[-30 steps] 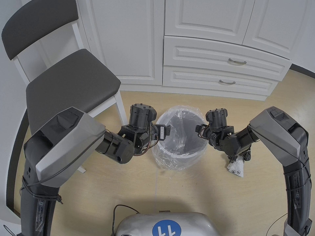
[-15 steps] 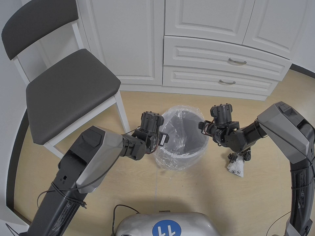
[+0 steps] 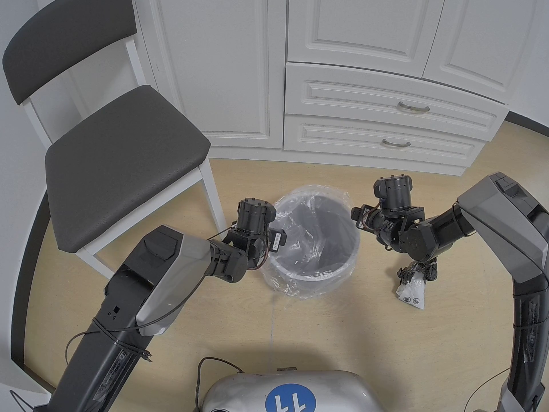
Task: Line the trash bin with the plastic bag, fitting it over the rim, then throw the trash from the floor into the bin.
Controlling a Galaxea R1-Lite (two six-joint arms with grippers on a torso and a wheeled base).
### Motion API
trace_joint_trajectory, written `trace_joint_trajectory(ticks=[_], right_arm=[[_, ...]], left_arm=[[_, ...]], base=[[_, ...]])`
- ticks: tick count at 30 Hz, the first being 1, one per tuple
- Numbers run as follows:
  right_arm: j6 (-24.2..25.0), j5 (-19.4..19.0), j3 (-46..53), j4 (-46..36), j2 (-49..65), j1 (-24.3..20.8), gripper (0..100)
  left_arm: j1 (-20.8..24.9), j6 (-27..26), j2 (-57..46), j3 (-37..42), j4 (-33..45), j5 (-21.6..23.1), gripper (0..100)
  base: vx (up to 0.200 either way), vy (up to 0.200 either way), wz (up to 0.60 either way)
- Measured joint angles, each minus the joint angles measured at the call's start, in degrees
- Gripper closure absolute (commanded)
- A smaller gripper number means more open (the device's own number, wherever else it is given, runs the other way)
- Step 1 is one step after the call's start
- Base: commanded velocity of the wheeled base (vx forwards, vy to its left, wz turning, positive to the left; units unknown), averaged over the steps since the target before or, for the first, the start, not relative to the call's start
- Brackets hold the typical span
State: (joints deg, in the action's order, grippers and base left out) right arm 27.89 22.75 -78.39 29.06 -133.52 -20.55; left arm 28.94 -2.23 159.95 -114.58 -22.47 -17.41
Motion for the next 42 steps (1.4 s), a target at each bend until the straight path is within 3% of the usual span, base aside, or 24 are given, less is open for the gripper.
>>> trace_joint_trajectory(ticks=[25, 38, 42], right_arm=[[-1.01, -1.76, 1.05, 0.60, -1.65, 0.11, 0], [-0.72, -1.76, -0.91, 0.90, -3.61, 0.88, 0], [-0.72, -1.76, -1.41, 0.90, -4.35, 1.38, 0]], left_arm=[[3.19, 5.40, -3.01, -0.02, 0.13, 1.05, 0], [-0.61, 5.68, -1.02, -0.02, -4.11, 4.39, 0], [-1.57, 7.92, -1.00, 0.00, -5.94, 4.79, 0]], base=[[0.000, 0.000, 0.00], [0.000, 0.000, 0.00], [0.000, 0.000, 0.00]])
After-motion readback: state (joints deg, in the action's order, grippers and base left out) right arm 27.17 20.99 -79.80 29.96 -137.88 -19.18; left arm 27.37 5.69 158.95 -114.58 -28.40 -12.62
